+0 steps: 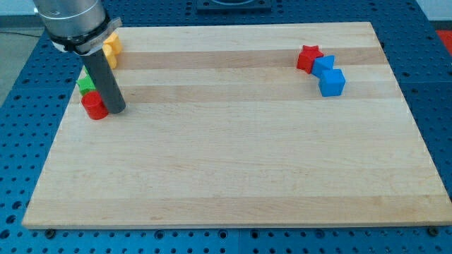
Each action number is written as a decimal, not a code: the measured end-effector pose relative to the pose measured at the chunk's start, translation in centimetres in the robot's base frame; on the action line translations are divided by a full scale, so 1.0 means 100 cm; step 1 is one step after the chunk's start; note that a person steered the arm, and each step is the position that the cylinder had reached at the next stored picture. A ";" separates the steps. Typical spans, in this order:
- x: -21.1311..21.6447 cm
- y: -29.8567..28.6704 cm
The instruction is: Push the red star towards the center of the board
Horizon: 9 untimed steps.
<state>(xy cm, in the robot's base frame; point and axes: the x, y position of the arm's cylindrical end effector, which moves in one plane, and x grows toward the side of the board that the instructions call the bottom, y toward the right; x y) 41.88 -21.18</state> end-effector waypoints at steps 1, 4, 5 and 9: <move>0.000 0.000; 0.002 -0.014; 0.002 0.006; -0.173 0.293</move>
<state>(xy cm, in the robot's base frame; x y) 24.59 8.11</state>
